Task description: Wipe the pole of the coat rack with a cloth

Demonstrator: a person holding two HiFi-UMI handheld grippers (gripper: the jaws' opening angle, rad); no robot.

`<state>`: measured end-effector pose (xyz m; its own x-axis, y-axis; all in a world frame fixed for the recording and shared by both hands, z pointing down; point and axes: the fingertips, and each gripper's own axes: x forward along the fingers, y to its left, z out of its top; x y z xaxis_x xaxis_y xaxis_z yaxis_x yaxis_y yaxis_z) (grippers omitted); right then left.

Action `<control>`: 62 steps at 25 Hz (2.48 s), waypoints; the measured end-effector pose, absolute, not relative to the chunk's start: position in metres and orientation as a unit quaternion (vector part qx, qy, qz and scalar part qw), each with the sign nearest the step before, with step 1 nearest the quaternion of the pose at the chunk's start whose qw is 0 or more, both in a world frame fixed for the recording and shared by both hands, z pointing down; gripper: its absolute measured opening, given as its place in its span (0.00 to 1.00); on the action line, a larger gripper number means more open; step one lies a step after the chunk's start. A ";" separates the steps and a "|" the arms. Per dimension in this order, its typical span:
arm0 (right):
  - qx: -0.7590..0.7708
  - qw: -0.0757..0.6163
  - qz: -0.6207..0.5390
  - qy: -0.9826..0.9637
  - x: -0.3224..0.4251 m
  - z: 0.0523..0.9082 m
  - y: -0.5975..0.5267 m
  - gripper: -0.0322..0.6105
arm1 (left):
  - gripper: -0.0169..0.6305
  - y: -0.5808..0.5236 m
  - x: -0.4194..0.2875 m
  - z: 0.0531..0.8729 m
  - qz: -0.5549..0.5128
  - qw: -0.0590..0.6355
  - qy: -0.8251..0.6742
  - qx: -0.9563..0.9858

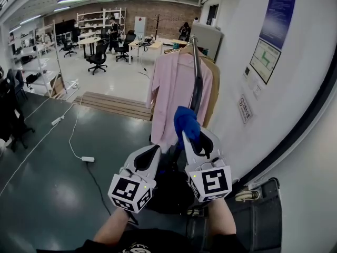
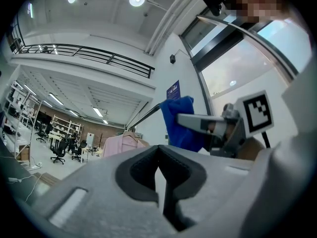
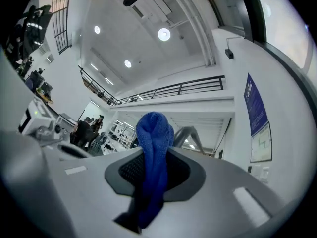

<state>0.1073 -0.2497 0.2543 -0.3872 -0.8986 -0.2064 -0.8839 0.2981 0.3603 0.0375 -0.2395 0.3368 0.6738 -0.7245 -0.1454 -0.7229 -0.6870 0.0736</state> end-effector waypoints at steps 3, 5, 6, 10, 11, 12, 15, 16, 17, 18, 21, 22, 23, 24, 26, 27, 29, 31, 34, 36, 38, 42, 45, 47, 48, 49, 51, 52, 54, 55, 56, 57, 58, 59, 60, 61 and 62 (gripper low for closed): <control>0.570 0.006 -0.237 -0.787 0.114 0.215 -0.259 0.16 | 0.03 -0.238 0.034 0.336 -0.083 0.004 -0.398 0.914; 0.579 0.001 -0.237 -0.780 0.121 0.194 -0.270 0.16 | 0.03 -0.237 0.031 0.335 -0.085 0.003 -0.400 0.912; 0.585 0.000 -0.235 -0.776 0.126 0.184 -0.277 0.16 | 0.03 -0.237 0.029 0.334 -0.085 0.002 -0.402 0.912; 0.595 -0.004 -0.214 -0.775 0.143 0.159 -0.304 0.16 | 0.03 -0.236 0.025 0.332 -0.085 0.003 -0.403 0.911; 0.591 -0.009 -0.205 -0.780 0.145 0.158 -0.307 0.16 | 0.03 -0.236 0.024 0.332 -0.084 0.003 -0.403 0.911; 0.587 -0.013 -0.199 -0.785 0.146 0.158 -0.307 0.16 | 0.03 -0.236 0.024 0.333 -0.083 0.003 -0.403 0.911; 0.579 -0.022 -0.205 -0.789 0.143 0.170 -0.290 0.16 | 0.03 -0.235 0.024 0.335 -0.080 0.005 -0.403 0.912; 0.575 -0.024 -0.209 -0.791 0.141 0.177 -0.283 0.16 | 0.03 -0.235 0.024 0.336 -0.079 0.005 -0.403 0.912; 0.571 -0.024 -0.214 -0.792 0.139 0.185 -0.275 0.16 | 0.03 -0.236 0.025 0.337 -0.078 0.006 -0.402 0.912; 0.568 -0.022 -0.218 -0.793 0.136 0.195 -0.267 0.16 | 0.03 -0.237 0.025 0.338 -0.077 0.007 -0.402 0.912; 0.558 0.003 -0.225 -0.799 0.124 0.235 -0.247 0.16 | 0.03 -0.237 0.027 0.341 -0.076 0.010 -0.401 0.913; 0.555 0.016 -0.224 -0.801 0.120 0.253 -0.243 0.16 | 0.03 -0.237 0.028 0.342 -0.076 0.010 -0.400 0.913; 0.552 0.031 -0.224 -0.803 0.117 0.273 -0.240 0.16 | 0.03 -0.236 0.028 0.343 -0.076 0.011 -0.399 0.914; 0.550 0.047 -0.223 -0.803 0.115 0.293 -0.239 0.16 | 0.03 -0.237 0.029 0.344 -0.075 0.012 -0.399 0.914; 0.546 0.074 -0.210 -0.807 0.110 0.331 -0.240 0.16 | 0.03 -0.237 0.032 0.345 -0.074 0.013 -0.397 0.915; 0.544 0.083 -0.201 -0.810 0.108 0.348 -0.240 0.16 | 0.03 -0.237 0.033 0.346 -0.074 0.013 -0.397 0.915; 0.542 0.094 -0.187 -0.814 0.104 0.376 -0.239 0.16 | 0.03 -0.237 0.035 0.348 -0.072 0.014 -0.397 0.915; 0.543 0.095 -0.178 -0.816 0.101 0.391 -0.237 0.16 | 0.03 -0.236 0.035 0.349 -0.071 0.016 -0.397 0.915; 0.542 0.082 -0.165 -0.820 0.101 0.395 -0.235 0.16 | 0.03 -0.235 0.033 0.349 -0.072 0.016 -0.399 0.914; 0.545 0.089 -0.171 -0.816 0.102 0.391 -0.240 0.16 | 0.03 -0.235 0.031 0.349 -0.073 0.016 -0.402 0.913; 0.543 0.085 -0.170 -0.818 0.102 0.378 -0.243 0.16 | 0.03 -0.234 0.028 0.349 -0.074 0.016 -0.405 0.911; 0.547 0.054 -0.182 -0.816 0.103 0.325 -0.246 0.16 | 0.03 -0.233 0.022 0.349 -0.078 0.017 -0.411 0.908; 0.545 0.028 -0.212 -0.811 0.104 0.283 -0.249 0.16 | 0.03 -0.232 0.019 0.348 -0.080 0.016 -0.414 0.906; 0.551 0.008 -0.228 -0.803 0.108 0.256 -0.250 0.16 | 0.03 -0.231 0.017 0.346 -0.081 0.016 -0.416 0.905; 0.559 0.000 -0.235 -0.795 0.113 0.243 -0.251 0.16 | 0.03 -0.232 0.017 0.347 -0.080 0.016 -0.417 0.905; 0.569 -0.005 -0.240 -0.786 0.118 0.230 -0.253 0.16 | 0.03 -0.232 0.016 0.347 -0.080 0.016 -0.417 0.905; 0.583 -0.014 -0.243 -0.775 0.129 0.208 -0.261 0.16 | 0.03 -0.232 0.014 0.347 -0.080 0.017 -0.417 0.905; 0.587 -0.017 -0.239 -0.774 0.135 0.198 -0.267 0.16 | 0.03 -0.232 0.013 0.347 -0.080 0.017 -0.417 0.905; 0.590 -0.022 -0.229 -0.774 0.144 0.182 -0.282 0.16 | 0.03 -0.232 0.013 0.345 -0.080 0.016 -0.415 0.906; 0.592 -0.022 -0.224 -0.774 0.150 0.176 -0.290 0.16 | 0.03 -0.232 0.015 0.345 -0.079 0.015 -0.414 0.906; 0.594 -0.023 -0.217 -0.774 0.155 0.171 -0.299 0.16 | 0.03 -0.232 0.016 0.344 -0.079 0.015 -0.414 0.907; 0.594 -0.025 -0.209 -0.776 0.159 0.168 -0.306 0.16 | 0.03 -0.232 0.018 0.344 -0.078 0.015 -0.413 0.907; 0.591 -0.029 -0.200 -0.781 0.161 0.167 -0.310 0.16 | 0.03 -0.233 0.019 0.345 -0.078 0.015 -0.412 0.908; 0.586 -0.033 -0.193 -0.786 0.162 0.167 -0.311 0.16 | 0.03 -0.233 0.021 0.346 -0.077 0.015 -0.411 0.908; 0.581 -0.036 -0.192 -0.790 0.162 0.169 -0.309 0.16 | 0.03 -0.234 0.021 0.346 -0.077 0.016 -0.411 0.908; 0.578 -0.037 -0.197 -0.791 0.160 0.173 -0.305 0.16 | 0.03 -0.234 0.022 0.347 -0.076 0.016 -0.410 0.909; 0.576 -0.037 -0.205 -0.790 0.159 0.177 -0.298 0.16 | 0.03 -0.234 0.022 0.347 -0.076 0.016 -0.410 0.909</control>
